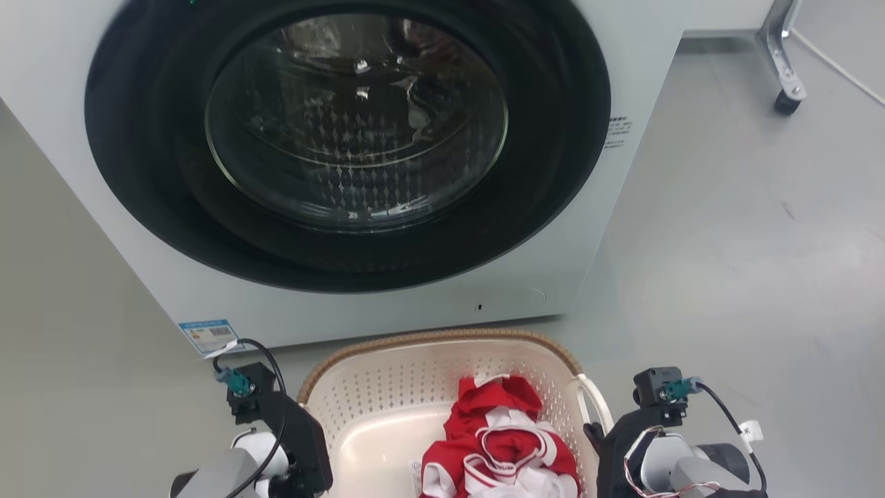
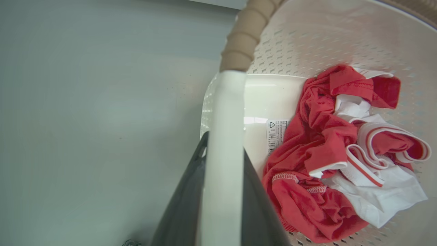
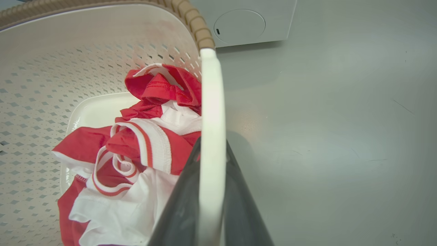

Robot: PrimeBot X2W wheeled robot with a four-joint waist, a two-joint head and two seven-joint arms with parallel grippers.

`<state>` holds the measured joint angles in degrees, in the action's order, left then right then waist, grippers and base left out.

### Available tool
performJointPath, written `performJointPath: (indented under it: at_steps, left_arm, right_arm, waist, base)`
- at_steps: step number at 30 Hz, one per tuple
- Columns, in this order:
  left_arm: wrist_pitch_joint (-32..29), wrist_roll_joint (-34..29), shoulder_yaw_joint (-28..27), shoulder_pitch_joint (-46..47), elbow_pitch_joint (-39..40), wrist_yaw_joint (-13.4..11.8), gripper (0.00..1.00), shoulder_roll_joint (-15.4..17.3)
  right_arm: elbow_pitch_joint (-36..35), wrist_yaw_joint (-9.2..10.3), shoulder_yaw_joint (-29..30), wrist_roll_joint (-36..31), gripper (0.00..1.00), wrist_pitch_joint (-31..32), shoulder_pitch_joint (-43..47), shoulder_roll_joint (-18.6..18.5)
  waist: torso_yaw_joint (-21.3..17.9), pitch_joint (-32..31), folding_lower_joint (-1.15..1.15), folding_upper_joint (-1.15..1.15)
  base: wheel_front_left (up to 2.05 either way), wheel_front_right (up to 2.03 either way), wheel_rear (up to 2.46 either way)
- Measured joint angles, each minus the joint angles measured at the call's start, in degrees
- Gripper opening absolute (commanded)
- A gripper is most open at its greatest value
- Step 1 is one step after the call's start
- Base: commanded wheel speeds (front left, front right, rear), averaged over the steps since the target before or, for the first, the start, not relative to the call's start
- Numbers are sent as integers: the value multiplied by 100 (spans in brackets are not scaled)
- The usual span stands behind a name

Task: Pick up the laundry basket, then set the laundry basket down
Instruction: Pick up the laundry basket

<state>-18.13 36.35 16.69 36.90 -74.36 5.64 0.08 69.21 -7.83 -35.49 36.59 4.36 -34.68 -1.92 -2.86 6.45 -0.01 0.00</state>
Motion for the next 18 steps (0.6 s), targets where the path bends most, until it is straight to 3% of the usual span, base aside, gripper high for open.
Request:
performJointPath:
  at_steps: [18]
  left_arm:
    - [-347, 190, 1, -467, -27, -12, 0, 13]
  right_arm:
    - [-60, 1, -160, 465, 0, 521, 392, 3]
  waist:
    - [-11, -729, 0, 0]
  base:
    - [0, 0, 0]
